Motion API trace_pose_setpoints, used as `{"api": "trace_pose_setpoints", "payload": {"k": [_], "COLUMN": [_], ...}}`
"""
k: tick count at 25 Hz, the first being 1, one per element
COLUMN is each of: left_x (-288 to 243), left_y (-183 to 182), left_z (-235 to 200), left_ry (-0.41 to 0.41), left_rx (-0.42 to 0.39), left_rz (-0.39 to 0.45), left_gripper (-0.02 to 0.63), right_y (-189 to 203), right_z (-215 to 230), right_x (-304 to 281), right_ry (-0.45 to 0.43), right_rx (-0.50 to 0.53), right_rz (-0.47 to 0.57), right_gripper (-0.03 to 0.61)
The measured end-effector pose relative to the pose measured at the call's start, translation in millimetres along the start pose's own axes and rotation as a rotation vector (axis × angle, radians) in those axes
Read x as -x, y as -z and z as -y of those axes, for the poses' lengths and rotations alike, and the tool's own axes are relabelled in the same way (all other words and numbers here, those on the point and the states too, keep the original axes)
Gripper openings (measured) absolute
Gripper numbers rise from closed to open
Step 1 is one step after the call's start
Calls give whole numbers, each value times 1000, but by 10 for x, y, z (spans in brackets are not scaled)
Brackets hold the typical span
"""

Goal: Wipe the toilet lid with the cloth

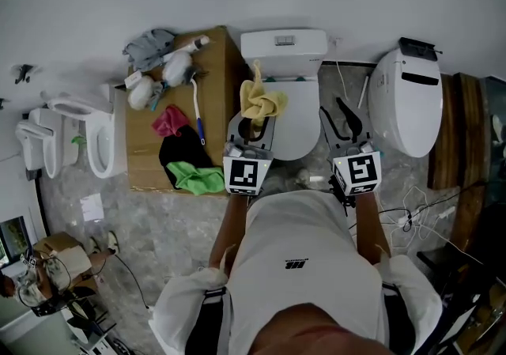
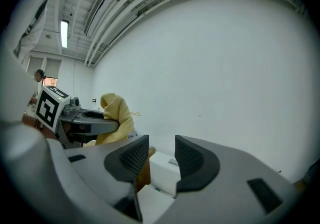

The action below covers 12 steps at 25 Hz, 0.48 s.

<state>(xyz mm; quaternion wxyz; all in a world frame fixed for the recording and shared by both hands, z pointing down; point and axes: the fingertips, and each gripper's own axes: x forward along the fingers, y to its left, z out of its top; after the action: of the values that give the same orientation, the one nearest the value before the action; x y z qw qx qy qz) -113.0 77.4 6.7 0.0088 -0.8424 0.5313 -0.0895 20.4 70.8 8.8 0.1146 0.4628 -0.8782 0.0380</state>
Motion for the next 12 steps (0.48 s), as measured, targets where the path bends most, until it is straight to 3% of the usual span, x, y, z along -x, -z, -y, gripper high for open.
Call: {"api": "trace_pose_setpoints", "payload": {"k": [12], "left_x": [-765], "left_y": [623], "left_z": [-456], "left_ry": [150], "left_rx": [84], "left_rz": [-77], "left_gripper": [106], "right_y": [321], "right_z": [168], "right_x": [-842], "right_ry": [108], "right_rx": [-53], "right_rz": [-115], "right_gripper": [176]}}
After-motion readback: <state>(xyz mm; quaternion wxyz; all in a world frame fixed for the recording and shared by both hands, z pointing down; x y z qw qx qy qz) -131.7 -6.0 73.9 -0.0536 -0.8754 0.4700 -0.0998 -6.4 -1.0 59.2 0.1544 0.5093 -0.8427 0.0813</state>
